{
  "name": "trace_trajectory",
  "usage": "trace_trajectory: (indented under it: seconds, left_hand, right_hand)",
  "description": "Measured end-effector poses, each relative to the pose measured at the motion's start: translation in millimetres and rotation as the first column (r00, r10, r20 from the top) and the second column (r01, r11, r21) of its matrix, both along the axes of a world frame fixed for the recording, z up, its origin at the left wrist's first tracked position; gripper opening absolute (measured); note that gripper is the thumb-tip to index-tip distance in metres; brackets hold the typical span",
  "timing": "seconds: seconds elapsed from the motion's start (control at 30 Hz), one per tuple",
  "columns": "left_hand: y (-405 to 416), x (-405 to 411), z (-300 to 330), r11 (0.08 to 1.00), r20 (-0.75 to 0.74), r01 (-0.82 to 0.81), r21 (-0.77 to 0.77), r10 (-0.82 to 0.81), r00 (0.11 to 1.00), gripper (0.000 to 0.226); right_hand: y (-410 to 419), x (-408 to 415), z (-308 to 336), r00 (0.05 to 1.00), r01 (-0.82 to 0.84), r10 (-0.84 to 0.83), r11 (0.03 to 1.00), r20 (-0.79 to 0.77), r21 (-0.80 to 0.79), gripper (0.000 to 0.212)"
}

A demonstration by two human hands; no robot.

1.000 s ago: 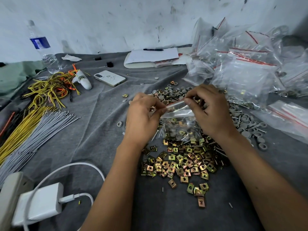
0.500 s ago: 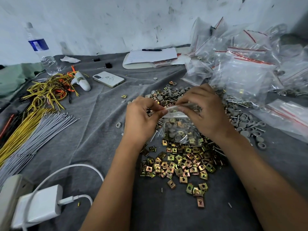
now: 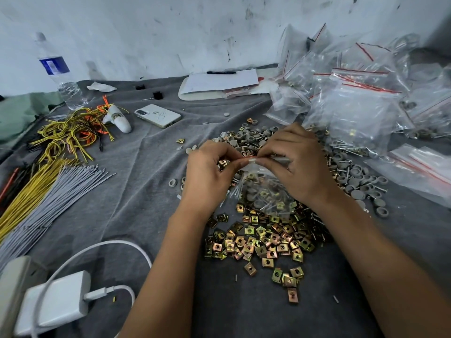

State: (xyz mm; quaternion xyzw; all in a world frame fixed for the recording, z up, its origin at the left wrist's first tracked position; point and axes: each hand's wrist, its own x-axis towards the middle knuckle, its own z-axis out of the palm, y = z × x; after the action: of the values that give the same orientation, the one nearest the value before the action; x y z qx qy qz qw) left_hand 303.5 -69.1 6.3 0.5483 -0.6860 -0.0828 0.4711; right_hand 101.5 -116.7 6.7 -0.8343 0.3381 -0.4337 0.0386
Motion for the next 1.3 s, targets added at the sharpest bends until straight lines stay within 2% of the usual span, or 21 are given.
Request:
trace_trajectory:
  seconds: [0.13,0.23,0.4,0.6,0.73,0.9,1.0,1.07,1.13,1.2,1.3]
  left_hand:
    - [-1,-3,-1,0.997,0.053,0.075,0.003,-0.075,0.996,0.004]
    - [-1,-5,-1,0.996,0.021,0.091,0.005,-0.091,0.996,0.006]
    - [-3,2,0,1.0,-0.046,-0.001,-0.008,0.001,0.999,0.005]
    - [0,-3,1,0.999,-0.27,0.049,0.016,-0.043,0.962,0.004]
    - [1,-1,5,0.998,-0.34,0.055,0.012,-0.048,0.939,0.006]
    - [1,1,5,0.994,-0.516,0.112,0.015,-0.088,0.852,0.003]
    - [-2,-10,6,0.979,-0.569,0.176,0.103,-0.087,0.818,0.026]
    - [-5,-17,7,0.952,-0.553,0.245,0.182,-0.107,0.827,0.027]
    - [-10,-23,10,0.944,-0.534,0.244,0.22,-0.092,0.84,0.014]
    - [-20,-35,18,0.953,-0.535,0.201,0.228,-0.05,0.843,0.012]
    - [-43,-68,32,0.98,-0.448,0.119,0.157,-0.036,0.893,0.018]
  right_hand:
    - [0,1,0,0.999,-0.028,0.028,1.0,-0.016,0.008,0.015]
    - [1,4,1,0.999,-0.053,0.053,0.998,-0.002,0.027,0.016]
    - [-1,-1,3,0.994,-0.017,0.006,0.995,0.109,0.1,0.012]
    - [0,-1,3,0.978,-0.062,0.035,0.99,0.206,0.125,0.008]
    - [0,-7,3,0.922,-0.114,-0.001,0.955,0.388,0.273,0.014]
    - [1,-9,9,0.879,-0.229,0.033,0.904,0.476,0.361,0.012]
    - [4,-10,14,0.817,-0.333,0.057,0.859,0.573,0.39,0.017]
    - [1,-18,18,0.778,-0.377,0.039,0.827,0.627,0.417,0.017]
    - [-7,-31,22,0.833,-0.318,0.028,0.842,0.553,0.435,0.014]
    - [-18,-50,25,0.899,-0.183,-0.018,0.892,0.439,0.413,0.01]
    - [-33,-79,33,0.883,-0.077,-0.129,0.909,0.451,0.41,0.008]
